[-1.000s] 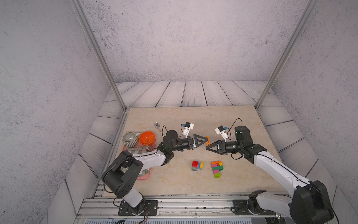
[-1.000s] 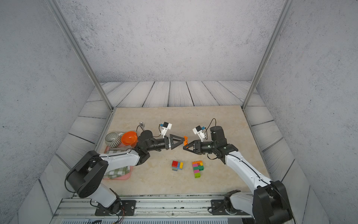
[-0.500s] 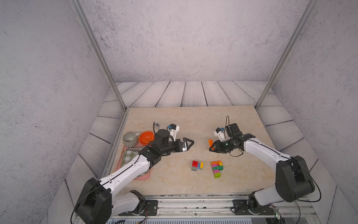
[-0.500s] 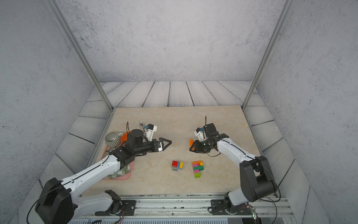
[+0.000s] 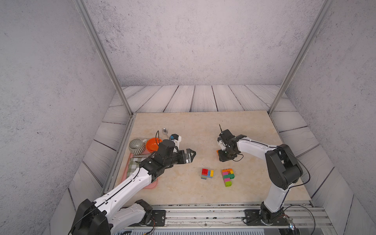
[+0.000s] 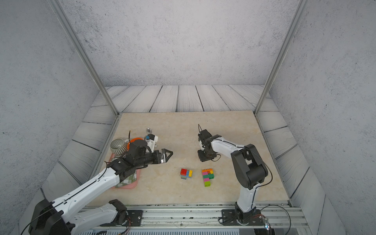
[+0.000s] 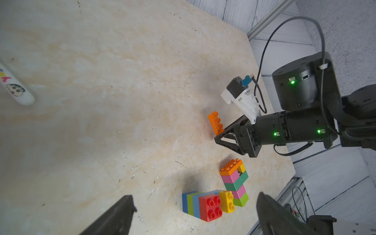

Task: Assemble the letter p with lego
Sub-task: Adjust the lego brick at the center of the board.

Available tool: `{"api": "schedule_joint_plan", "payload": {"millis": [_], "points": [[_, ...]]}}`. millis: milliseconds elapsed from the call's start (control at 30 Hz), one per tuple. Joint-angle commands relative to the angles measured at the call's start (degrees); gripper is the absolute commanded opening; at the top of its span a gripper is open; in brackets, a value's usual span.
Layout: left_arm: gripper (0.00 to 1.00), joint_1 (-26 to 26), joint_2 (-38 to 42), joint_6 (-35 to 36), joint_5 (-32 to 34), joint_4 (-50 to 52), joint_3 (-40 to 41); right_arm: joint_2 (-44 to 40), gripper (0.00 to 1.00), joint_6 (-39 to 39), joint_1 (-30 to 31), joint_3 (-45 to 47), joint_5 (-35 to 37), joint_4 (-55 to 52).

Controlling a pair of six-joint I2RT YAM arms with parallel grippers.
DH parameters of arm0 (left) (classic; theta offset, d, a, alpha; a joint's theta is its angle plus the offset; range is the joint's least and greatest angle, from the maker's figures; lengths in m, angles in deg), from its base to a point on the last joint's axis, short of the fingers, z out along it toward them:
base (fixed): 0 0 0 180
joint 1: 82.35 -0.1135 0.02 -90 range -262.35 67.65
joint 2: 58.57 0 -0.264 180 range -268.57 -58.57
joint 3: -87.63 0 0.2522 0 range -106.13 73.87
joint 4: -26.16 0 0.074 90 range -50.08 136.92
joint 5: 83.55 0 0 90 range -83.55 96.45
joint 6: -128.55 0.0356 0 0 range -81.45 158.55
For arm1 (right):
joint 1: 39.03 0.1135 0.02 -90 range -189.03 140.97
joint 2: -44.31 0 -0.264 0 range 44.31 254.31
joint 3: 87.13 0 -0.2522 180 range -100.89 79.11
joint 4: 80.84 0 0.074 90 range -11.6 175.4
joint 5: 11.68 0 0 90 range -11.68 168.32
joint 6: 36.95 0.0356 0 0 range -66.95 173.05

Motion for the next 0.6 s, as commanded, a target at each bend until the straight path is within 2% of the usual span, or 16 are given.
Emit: {"api": "schedule_joint_plan", "payload": {"millis": [0, 100, 167, 367, 567], "points": [[0.98, -0.4, 0.6, 1.6, 2.6, 1.6, 1.9, 2.0, 0.44, -1.6, 1.3, -2.0, 8.1, -3.1], [0.98, -0.4, 1.8, 2.2, 4.8, 1.1, 3.9, 3.5, 0.54, -2.0, 2.0, -3.0, 9.9, -3.8], [0.98, -0.4, 3.1, 3.0, 6.5, 0.1, 6.1, 3.6, 0.63, -1.9, 2.3, -3.4, 10.4, -4.1], [0.98, -0.4, 8.6, 5.8, 11.9, -6.8, 14.5, 1.5, 0.78, -1.3, 2.3, -6.0, 10.7, -3.9], [0.98, -0.4, 13.0, 7.7, 14.1, -5.6, 15.7, 4.3, 0.81, -1.8, 2.3, -10.1, 8.5, -2.6]]}}
